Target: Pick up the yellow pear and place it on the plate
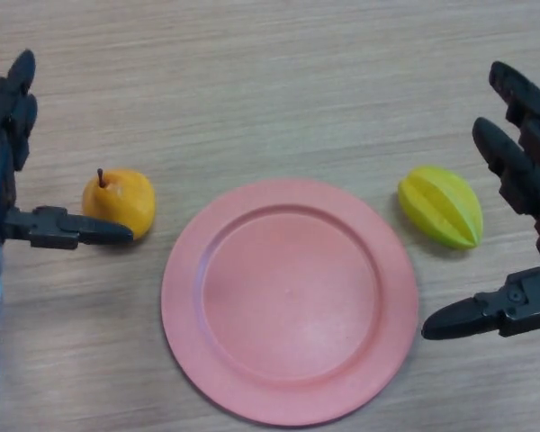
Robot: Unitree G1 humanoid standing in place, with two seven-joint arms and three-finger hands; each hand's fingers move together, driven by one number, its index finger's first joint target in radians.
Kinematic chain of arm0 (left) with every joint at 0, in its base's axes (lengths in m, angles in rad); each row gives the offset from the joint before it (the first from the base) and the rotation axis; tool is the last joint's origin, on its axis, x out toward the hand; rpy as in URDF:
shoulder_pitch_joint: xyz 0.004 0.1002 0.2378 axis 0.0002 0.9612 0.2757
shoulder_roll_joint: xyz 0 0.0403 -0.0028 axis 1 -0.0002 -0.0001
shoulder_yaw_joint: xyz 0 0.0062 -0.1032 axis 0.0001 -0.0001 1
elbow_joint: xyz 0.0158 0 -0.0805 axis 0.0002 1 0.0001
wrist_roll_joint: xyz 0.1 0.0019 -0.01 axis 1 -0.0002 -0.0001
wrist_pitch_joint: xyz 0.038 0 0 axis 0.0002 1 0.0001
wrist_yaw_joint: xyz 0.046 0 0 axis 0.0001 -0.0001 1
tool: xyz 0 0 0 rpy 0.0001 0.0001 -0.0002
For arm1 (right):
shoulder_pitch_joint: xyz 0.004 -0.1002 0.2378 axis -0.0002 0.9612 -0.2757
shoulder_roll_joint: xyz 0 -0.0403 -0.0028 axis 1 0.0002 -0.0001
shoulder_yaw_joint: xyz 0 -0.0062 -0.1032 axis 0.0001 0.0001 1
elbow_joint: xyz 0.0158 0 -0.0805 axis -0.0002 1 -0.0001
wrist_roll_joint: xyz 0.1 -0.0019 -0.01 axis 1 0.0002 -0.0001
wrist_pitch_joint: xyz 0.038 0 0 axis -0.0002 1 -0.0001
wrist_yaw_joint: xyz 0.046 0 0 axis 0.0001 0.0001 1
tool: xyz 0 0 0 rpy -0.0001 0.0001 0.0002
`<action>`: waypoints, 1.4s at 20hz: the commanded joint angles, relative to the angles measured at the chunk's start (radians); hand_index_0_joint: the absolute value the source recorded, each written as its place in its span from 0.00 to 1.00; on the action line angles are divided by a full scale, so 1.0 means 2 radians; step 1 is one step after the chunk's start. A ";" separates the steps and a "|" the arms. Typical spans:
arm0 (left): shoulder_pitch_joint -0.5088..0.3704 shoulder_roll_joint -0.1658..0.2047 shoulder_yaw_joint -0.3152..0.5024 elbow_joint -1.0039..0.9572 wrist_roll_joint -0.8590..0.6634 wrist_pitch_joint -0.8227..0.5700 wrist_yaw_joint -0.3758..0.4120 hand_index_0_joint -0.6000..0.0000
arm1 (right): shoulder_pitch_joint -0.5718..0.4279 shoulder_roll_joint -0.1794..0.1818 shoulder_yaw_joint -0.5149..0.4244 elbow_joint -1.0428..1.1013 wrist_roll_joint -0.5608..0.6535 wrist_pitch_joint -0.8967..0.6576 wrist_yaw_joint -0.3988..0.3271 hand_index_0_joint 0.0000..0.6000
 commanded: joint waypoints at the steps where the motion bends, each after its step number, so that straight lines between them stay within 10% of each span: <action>1: -0.038 0.025 0.022 0.026 -0.012 -0.098 0.013 1.00 | -0.014 -0.008 -0.025 -0.038 0.003 -0.034 -0.022 0.00; 16: -0.143 -0.023 -0.021 0.249 0.019 -0.134 0.062 1.00 | 0.010 -0.011 -0.071 -0.087 -0.006 -0.029 -0.018 0.00; 22: -0.151 -0.023 -0.028 0.275 0.048 -0.163 0.114 1.00 | 0.011 -0.008 -0.078 -0.103 0.004 -0.023 -0.021 1.00; 28: -0.143 -0.018 -0.021 0.258 0.040 -0.118 0.107 0.00 | 0.014 -0.009 -0.067 -0.103 -0.007 -0.024 -0.025 1.00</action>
